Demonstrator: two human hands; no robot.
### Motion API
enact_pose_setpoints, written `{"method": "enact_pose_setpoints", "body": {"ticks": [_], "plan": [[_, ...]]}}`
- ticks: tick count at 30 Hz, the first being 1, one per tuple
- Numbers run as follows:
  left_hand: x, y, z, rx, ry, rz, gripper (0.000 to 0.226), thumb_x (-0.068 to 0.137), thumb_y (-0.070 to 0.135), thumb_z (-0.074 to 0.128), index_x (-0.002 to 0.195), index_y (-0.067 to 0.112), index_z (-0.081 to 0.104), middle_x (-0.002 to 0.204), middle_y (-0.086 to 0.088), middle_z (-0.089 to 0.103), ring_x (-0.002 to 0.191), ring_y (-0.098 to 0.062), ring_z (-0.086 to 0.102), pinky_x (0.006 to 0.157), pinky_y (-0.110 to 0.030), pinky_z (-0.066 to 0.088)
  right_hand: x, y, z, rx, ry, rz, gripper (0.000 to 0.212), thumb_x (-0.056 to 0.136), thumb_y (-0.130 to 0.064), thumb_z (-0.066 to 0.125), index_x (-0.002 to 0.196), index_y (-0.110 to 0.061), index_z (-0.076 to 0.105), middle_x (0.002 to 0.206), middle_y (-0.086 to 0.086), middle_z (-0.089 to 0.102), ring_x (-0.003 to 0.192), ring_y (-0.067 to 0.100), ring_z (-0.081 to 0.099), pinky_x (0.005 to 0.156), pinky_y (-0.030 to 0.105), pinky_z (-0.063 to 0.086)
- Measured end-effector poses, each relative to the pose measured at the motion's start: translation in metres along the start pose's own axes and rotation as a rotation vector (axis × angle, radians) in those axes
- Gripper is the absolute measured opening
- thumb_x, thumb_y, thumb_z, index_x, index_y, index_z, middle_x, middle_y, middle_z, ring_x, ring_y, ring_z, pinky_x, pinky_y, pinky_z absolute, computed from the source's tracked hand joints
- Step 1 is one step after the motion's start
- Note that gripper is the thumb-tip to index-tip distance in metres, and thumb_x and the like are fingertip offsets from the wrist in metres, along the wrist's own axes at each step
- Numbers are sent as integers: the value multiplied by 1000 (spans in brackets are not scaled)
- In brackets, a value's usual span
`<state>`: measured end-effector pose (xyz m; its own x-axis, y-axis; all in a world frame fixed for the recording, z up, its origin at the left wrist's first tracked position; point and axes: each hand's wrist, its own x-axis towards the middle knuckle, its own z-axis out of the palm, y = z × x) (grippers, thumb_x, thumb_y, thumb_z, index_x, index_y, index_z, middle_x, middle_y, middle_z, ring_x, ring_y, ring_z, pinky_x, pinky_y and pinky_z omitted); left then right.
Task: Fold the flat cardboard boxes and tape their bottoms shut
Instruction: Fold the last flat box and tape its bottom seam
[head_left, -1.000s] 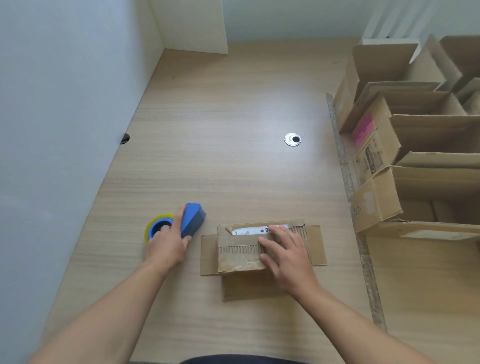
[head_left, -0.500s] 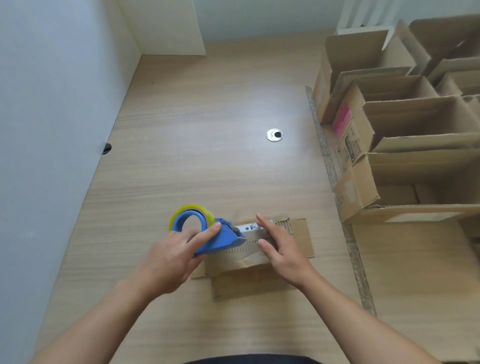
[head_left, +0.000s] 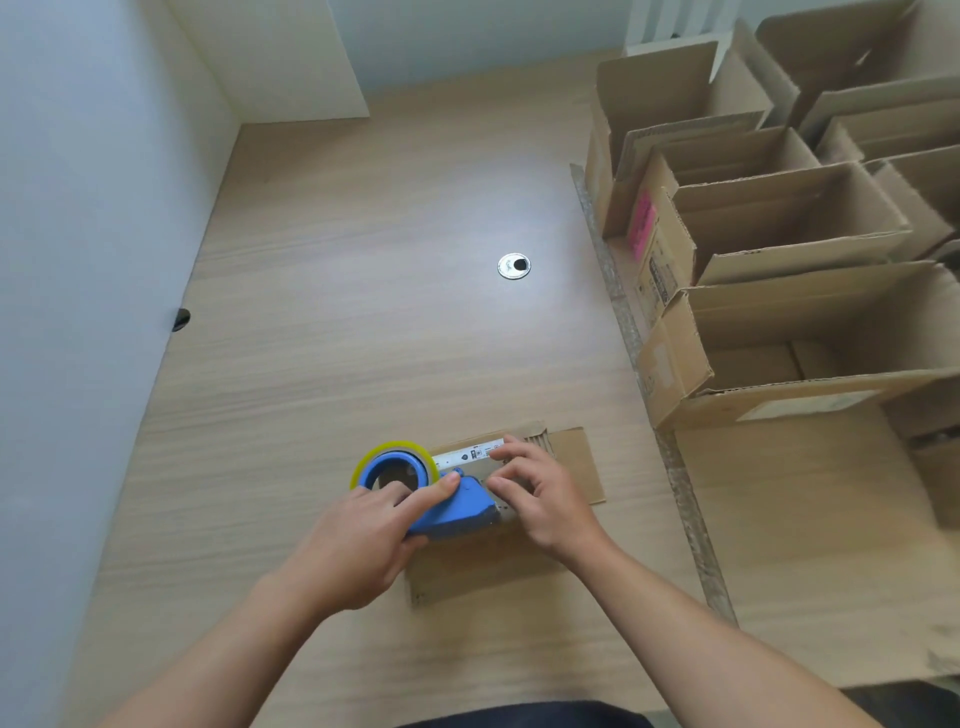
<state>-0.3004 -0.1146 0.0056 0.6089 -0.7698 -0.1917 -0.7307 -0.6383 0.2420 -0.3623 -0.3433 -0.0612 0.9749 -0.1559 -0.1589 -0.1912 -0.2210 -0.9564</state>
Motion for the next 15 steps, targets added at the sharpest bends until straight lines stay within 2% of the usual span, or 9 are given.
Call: {"method": "enact_pose_setpoints", "body": {"ticks": [3, 5, 7, 10, 15], "plan": [[1, -2, 5, -7, -38, -49, 80, 100, 42, 42, 132, 65, -28, 101, 12, 47, 86, -18, 48, 83, -30, 41, -4, -3, -8, 146, 98, 81, 18, 89, -12, 71, 71, -18, 74, 107, -14, 66, 116, -6, 56, 98, 18, 42], [3, -3, 5, -18, -46, -71, 81, 101, 43, 41, 128, 68, -31, 102, 13, 46, 86, -17, 47, 83, -28, 39, -6, 2, -31, 320, 329, 176, 21, 88, -15, 69, 69, -22, 74, 103, -3, 68, 95, 3, 65, 87, 23, 49], [3, -4, 5, -18, -55, -80, 82, 101, 43, 42, 127, 68, -32, 104, 13, 46, 87, -18, 47, 82, -28, 38, -7, 15, -61, 415, 454, 292, 26, 92, -14, 66, 68, -22, 73, 101, 13, 65, 77, 5, 66, 80, 31, 55], [6, -5, 5, -22, -80, -76, 83, 100, 42, 43, 125, 69, -31, 103, 12, 46, 87, -19, 48, 84, -31, 40, -3, 28, -77, 249, 410, 424, 26, 93, -25, 65, 70, -13, 68, 92, 9, 65, 66, 6, 67, 76, 44, 61], [6, -4, 3, -6, -97, -75, 84, 100, 43, 42, 122, 71, -34, 104, 13, 44, 86, -18, 47, 84, -32, 42, 17, 29, -60, 208, 415, 587, 27, 89, -34, 68, 73, -13, 63, 75, 8, 62, 69, 21, 63, 77, 53, 58]]}}
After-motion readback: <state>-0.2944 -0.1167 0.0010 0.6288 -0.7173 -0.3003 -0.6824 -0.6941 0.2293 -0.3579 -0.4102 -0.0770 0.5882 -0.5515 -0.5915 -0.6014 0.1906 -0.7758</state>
